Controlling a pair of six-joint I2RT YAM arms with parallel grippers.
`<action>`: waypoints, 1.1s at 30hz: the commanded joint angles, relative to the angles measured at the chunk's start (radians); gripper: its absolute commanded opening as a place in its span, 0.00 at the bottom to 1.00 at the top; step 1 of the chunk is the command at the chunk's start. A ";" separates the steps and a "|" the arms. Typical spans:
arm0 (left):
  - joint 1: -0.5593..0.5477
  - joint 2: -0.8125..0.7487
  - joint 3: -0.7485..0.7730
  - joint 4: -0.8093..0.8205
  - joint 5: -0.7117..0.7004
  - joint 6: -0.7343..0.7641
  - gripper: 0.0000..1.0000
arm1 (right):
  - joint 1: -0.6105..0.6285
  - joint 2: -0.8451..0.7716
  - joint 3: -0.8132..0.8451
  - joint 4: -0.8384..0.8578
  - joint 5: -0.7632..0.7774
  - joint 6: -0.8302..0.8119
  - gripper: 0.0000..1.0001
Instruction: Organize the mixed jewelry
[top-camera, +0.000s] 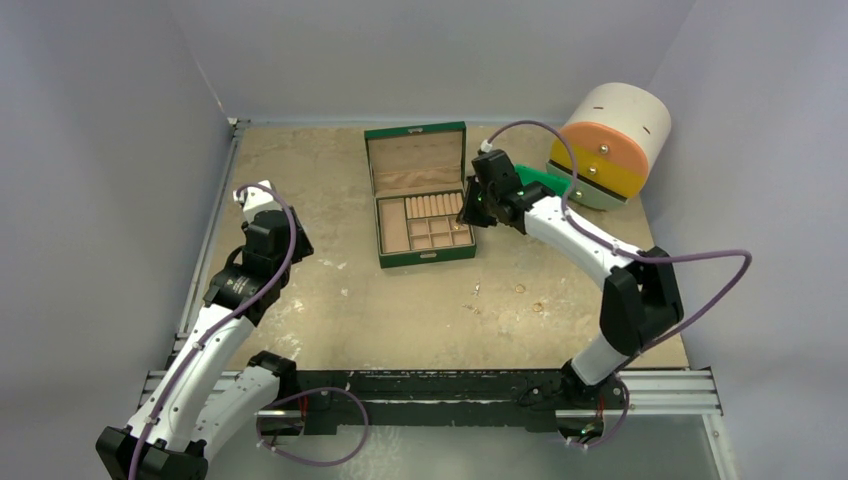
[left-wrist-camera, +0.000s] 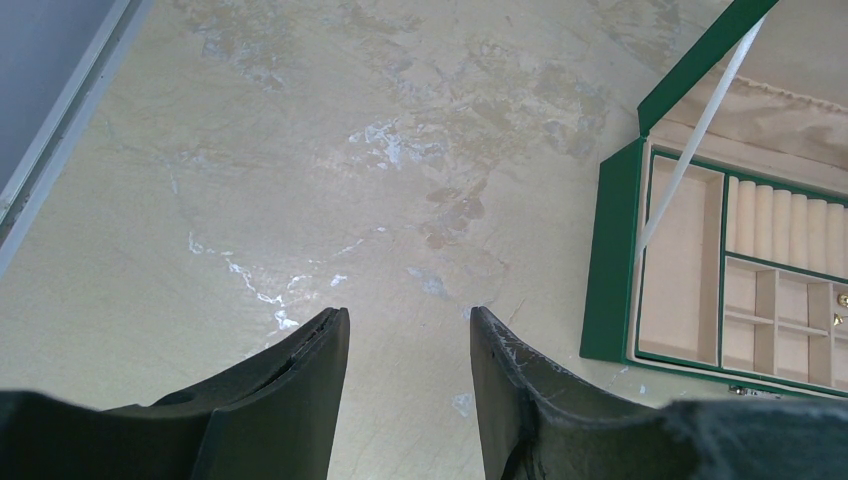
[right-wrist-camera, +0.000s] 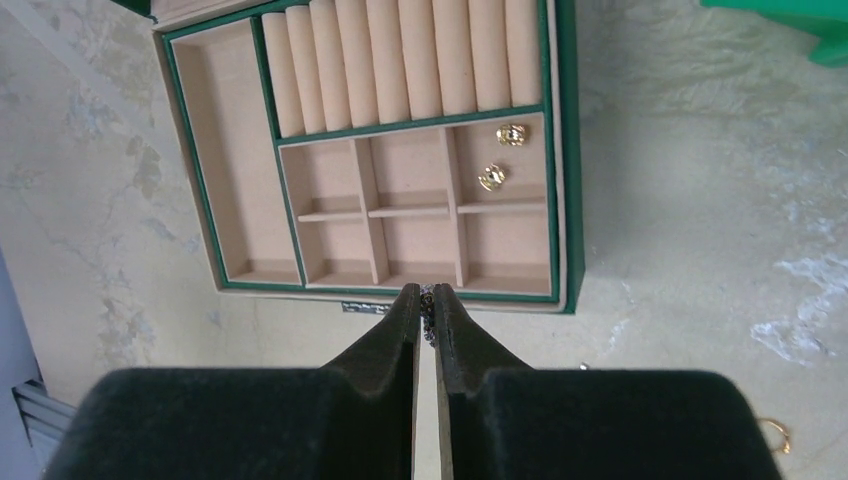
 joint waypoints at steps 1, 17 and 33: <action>-0.003 -0.013 0.021 0.037 -0.011 0.013 0.47 | 0.020 0.062 0.097 0.007 -0.017 -0.020 0.10; -0.003 -0.017 0.022 0.034 -0.013 0.013 0.47 | 0.036 0.307 0.268 -0.001 0.011 -0.034 0.11; -0.003 -0.017 0.022 0.033 -0.013 0.013 0.47 | 0.036 0.332 0.281 0.004 0.061 -0.017 0.21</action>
